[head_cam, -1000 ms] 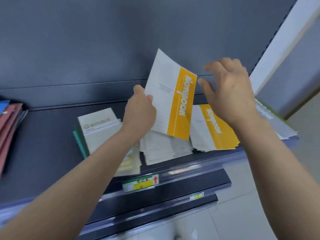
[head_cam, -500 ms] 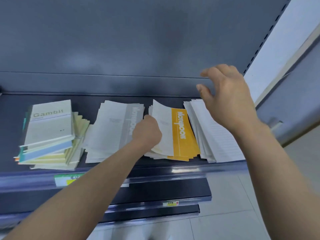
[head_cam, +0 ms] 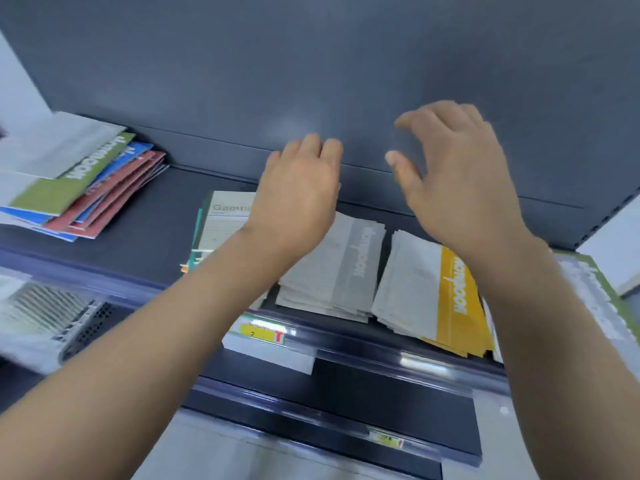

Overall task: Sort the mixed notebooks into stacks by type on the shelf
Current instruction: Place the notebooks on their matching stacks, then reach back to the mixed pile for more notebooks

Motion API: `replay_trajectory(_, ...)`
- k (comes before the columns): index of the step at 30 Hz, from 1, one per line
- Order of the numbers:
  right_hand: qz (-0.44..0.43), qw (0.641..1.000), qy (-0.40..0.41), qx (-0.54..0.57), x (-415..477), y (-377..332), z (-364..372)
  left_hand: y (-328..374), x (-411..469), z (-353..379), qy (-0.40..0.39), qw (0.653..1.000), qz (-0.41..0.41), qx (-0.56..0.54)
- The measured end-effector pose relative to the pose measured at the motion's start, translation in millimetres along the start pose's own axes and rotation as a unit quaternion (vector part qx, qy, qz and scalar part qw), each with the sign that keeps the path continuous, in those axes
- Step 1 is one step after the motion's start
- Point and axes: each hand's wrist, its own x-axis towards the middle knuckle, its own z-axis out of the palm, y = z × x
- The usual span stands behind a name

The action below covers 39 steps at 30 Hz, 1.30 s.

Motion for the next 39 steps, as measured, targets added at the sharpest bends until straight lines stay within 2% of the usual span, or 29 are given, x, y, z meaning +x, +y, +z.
replay_trajectory(2,-0.023,0.999,-0.001,0.026,19,-40,7,-40,-11,-30,0.065,0.997,0.018,0.040)
replay_trajectory(8,-0.076,0.994,-0.003,0.080,59,-178,25,-155,-62,-117,0.120,0.988,-0.002,0.099)
replay_trajectory(13,-0.105,0.988,0.005,0.111,83,-284,43,-250,-107,-164,0.115,0.986,-0.052,0.109)
replay_trajectory(18,-0.106,0.987,-0.012,0.117,103,-353,70,-324,-137,-181,0.100,0.986,-0.081,0.105)
replay_trajectory(28,-0.088,0.989,-0.043,0.106,158,-385,130,-411,-122,-144,0.047,0.979,-0.189,0.058)
replay_trajectory(35,-0.064,0.988,-0.064,0.125,203,-376,179,-465,-81,-89,-0.057,0.962,-0.266,0.029)
replay_trajectory(39,-0.048,0.990,-0.083,0.105,219,-367,197,-489,-60,-48,-0.149,0.939,-0.308,0.013)
